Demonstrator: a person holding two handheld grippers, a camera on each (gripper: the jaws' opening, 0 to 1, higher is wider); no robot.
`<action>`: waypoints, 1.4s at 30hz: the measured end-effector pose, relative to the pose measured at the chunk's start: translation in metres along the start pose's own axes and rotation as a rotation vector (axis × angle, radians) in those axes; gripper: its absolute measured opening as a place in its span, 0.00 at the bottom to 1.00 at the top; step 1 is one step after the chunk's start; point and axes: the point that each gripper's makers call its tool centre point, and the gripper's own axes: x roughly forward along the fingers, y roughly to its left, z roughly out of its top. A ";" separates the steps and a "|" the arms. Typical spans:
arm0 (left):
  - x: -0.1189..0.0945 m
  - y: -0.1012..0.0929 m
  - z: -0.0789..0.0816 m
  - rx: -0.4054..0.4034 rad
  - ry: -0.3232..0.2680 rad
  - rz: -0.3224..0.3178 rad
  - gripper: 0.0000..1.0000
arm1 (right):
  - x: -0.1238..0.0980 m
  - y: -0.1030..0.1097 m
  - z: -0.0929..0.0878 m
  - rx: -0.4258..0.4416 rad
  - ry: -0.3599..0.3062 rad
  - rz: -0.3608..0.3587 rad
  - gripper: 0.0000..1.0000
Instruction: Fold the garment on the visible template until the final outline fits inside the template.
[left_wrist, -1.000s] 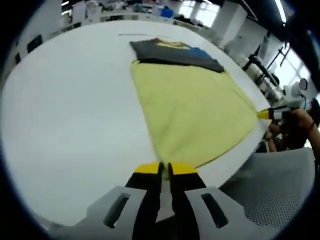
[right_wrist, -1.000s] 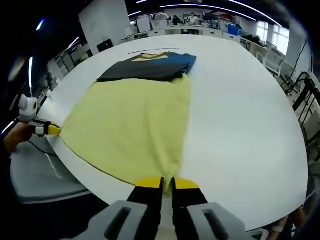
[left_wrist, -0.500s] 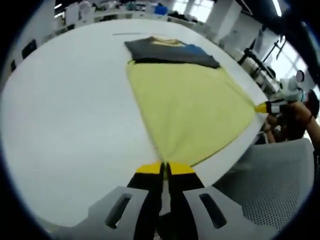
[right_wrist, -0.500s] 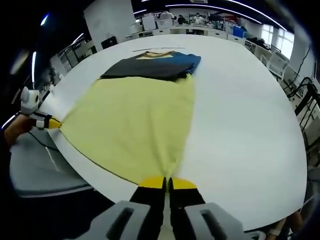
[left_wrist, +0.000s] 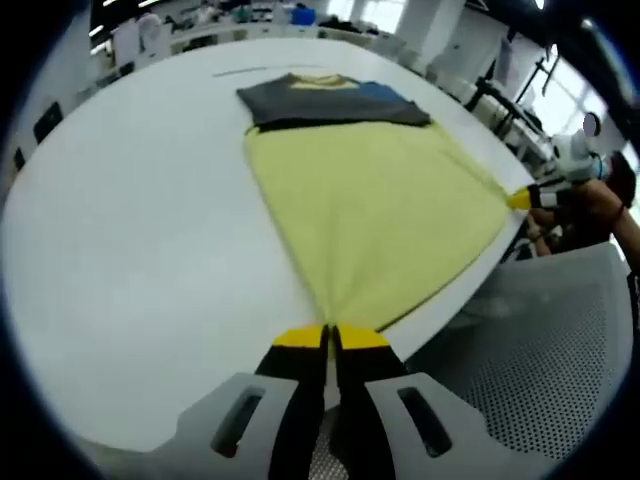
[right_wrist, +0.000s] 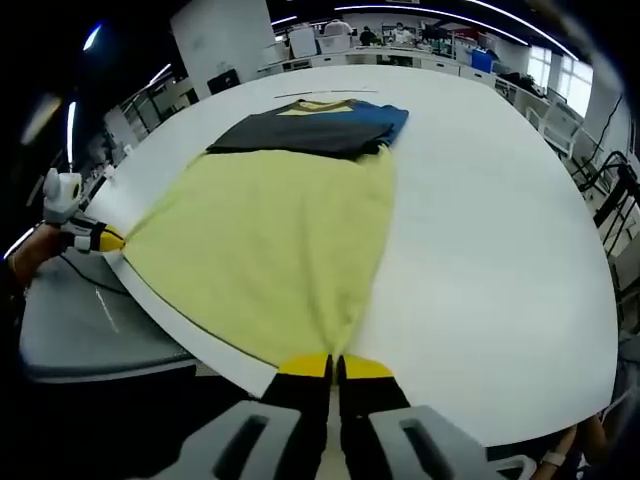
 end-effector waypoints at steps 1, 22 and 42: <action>-0.001 -0.002 -0.001 0.007 0.003 0.001 0.00 | -0.001 0.001 -0.001 -0.004 0.001 -0.002 0.00; -0.019 -0.013 -0.024 0.064 0.012 -0.038 0.00 | -0.008 0.016 -0.021 -0.010 0.033 0.001 0.00; -0.034 -0.027 -0.030 0.053 0.035 -0.095 0.00 | -0.026 0.021 -0.028 -0.004 0.033 -0.012 0.00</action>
